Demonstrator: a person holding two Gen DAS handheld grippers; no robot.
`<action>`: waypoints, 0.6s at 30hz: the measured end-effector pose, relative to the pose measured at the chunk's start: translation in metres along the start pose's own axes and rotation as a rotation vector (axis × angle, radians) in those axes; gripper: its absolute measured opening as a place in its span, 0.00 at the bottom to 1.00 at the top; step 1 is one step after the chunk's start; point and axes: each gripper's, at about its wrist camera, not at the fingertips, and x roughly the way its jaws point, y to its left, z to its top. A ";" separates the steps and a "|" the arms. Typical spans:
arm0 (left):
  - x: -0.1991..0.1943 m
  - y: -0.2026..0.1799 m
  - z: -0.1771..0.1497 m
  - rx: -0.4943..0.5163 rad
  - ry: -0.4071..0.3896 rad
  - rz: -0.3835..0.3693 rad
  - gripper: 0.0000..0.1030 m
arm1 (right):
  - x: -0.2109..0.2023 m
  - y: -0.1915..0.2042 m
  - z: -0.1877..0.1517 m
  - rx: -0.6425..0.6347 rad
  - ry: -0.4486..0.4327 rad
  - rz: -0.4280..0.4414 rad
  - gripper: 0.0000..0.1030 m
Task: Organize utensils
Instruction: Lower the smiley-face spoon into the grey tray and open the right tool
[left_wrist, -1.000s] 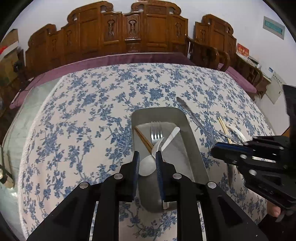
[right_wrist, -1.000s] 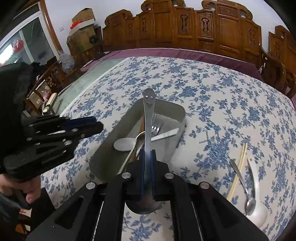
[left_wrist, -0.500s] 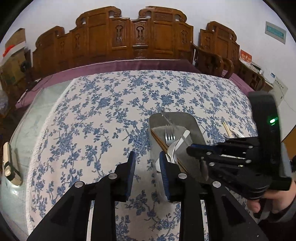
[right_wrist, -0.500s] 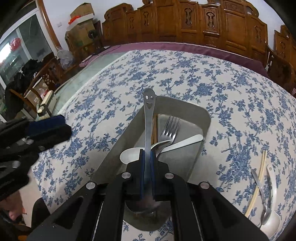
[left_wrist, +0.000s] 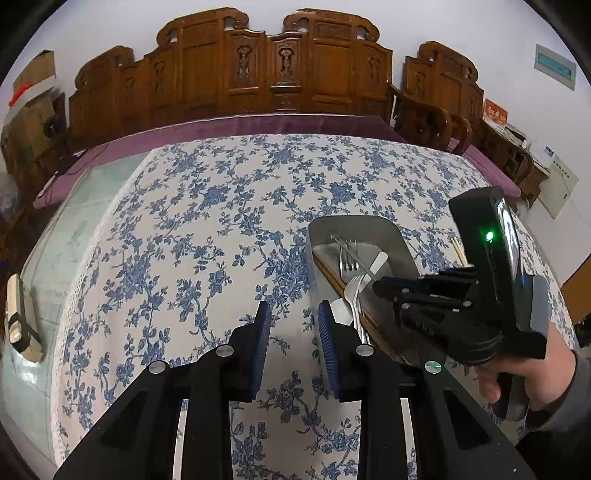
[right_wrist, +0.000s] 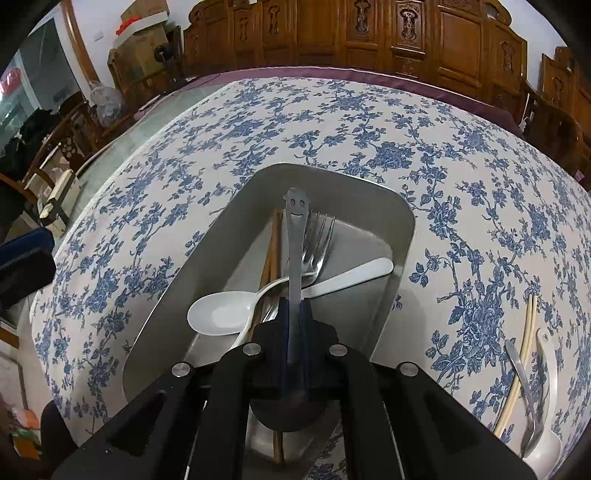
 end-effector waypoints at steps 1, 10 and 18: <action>0.000 0.000 -0.001 0.000 0.002 0.000 0.24 | -0.001 0.000 0.000 0.000 -0.002 0.005 0.07; 0.001 -0.006 -0.002 0.001 0.008 0.004 0.24 | -0.026 0.006 -0.001 -0.025 -0.050 0.071 0.08; -0.009 -0.023 0.000 0.000 -0.003 -0.005 0.26 | -0.088 -0.012 -0.024 -0.066 -0.107 0.076 0.08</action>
